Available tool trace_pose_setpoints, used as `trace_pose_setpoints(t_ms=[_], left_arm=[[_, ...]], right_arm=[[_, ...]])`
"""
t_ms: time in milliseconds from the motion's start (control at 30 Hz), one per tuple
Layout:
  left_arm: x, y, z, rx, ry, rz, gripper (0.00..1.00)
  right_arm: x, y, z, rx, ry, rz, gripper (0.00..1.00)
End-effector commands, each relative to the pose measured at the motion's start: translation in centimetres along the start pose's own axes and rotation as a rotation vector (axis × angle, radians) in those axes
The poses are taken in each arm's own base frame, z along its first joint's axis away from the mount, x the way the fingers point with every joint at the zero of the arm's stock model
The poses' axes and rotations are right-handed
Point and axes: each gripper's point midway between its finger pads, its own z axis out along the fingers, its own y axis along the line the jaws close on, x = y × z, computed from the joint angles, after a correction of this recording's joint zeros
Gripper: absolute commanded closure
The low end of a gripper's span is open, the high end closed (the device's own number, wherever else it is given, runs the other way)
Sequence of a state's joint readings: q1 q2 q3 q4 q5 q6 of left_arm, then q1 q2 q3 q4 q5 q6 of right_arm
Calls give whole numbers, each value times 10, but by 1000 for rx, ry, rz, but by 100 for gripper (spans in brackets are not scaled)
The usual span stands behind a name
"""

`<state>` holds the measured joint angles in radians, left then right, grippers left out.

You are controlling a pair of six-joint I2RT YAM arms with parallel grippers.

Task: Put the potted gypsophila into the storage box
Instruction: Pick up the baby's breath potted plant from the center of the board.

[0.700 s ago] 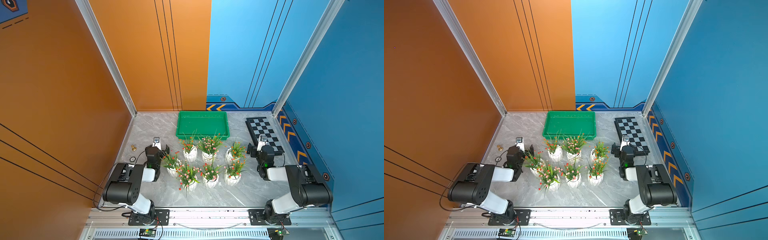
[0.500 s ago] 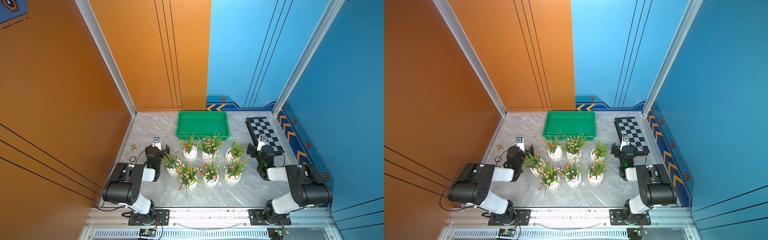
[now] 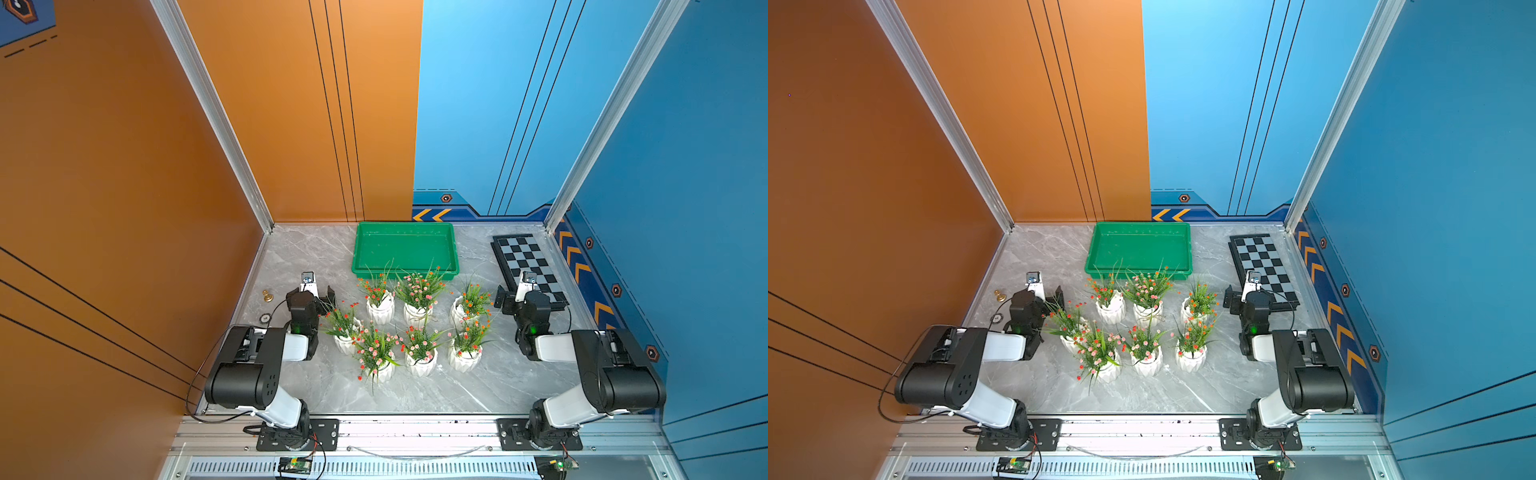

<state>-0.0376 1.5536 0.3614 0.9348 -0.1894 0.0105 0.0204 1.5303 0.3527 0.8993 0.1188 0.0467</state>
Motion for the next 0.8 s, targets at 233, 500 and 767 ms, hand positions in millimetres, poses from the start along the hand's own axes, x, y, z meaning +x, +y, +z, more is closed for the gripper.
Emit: trace_pose_setpoints(t_ms=[233,500,767], left_arm=[[-8,6,1,-19,1,-26,2],[-39,16,-17,-60,-3,-38,2],[-81,38,-44,-164,155,-58,2]], right_arm=[[-6,2,5,-36,-6,37,0],[-18,-10,1,11,16,76,0],[-35,-19,-6,32,110,170,0]])
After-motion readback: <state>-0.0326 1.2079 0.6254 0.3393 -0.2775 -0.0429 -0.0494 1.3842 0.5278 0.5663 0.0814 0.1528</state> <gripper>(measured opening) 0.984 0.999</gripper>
